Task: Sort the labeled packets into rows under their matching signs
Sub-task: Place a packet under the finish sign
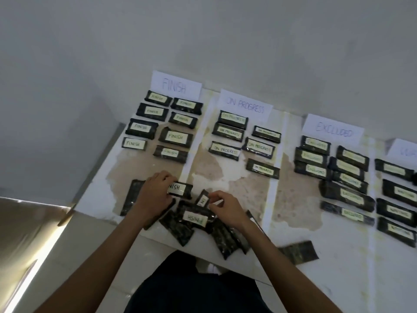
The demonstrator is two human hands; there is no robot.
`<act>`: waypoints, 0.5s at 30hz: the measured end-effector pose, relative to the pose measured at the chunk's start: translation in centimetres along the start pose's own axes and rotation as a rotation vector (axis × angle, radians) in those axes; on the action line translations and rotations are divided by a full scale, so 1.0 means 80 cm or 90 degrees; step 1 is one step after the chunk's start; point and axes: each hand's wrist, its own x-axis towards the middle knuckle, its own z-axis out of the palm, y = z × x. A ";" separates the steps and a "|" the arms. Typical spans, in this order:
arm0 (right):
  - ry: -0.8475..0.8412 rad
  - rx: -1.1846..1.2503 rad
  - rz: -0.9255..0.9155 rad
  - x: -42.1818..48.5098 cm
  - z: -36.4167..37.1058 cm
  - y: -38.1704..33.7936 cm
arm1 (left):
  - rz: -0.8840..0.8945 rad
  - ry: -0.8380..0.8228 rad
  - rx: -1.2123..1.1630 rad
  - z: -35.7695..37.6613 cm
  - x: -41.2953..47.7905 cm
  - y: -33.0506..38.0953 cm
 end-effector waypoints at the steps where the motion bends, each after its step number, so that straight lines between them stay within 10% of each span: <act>1: 0.006 -0.007 0.003 0.007 0.008 -0.005 | -0.010 0.003 0.000 -0.005 0.004 -0.017; 15: -0.017 -0.527 -0.130 0.018 0.064 -0.006 | -0.008 -0.065 -0.019 0.005 0.082 -0.100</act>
